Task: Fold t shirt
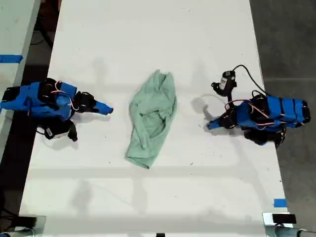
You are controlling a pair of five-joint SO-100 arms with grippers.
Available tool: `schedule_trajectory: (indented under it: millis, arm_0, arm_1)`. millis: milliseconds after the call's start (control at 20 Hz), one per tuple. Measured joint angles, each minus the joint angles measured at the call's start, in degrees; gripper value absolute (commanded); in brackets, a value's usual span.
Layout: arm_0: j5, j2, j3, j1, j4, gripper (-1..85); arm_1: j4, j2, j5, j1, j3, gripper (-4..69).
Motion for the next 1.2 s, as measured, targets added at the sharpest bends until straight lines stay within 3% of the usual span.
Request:
schedule_trajectory:
  millis: [100,200,250,800,950,1050,1100,1200]
  arm_0:
    - [3.3,1.0,0.0,-2.2,-0.4,5.6]
    - [9.5,1.1,0.0,-16.1,-0.4,5.6]
    - [10.2,1.1,0.0,-19.6,-0.4,5.6]
    - [10.4,1.1,0.0,-21.7,-0.6,2.4]
    - [11.3,1.1,0.0,-22.3,-3.5,-0.2]
    - [10.7,0.2,0.0,-21.7,-5.9,0.5]
    - [9.8,-0.1,-0.1,-20.0,-6.6,2.7]
    - [8.4,-1.0,-0.9,-17.8,-6.7,17.8]
  arm_1:
    - [0.0,0.1,2.7,3.3,0.0,9.3]
    - [0.0,0.2,16.2,11.8,0.0,6.2]
    - [0.0,0.4,19.2,12.0,0.0,5.9]
    - [0.0,0.4,20.7,13.2,0.0,3.9]
    - [-2.5,0.4,17.0,16.8,0.0,13.0]
    - [-7.0,0.3,16.0,14.1,-0.2,16.6]
    - [-9.7,-0.7,16.2,12.1,-1.3,19.1]
    - [-14.9,-9.1,17.9,9.0,-6.3,23.4]
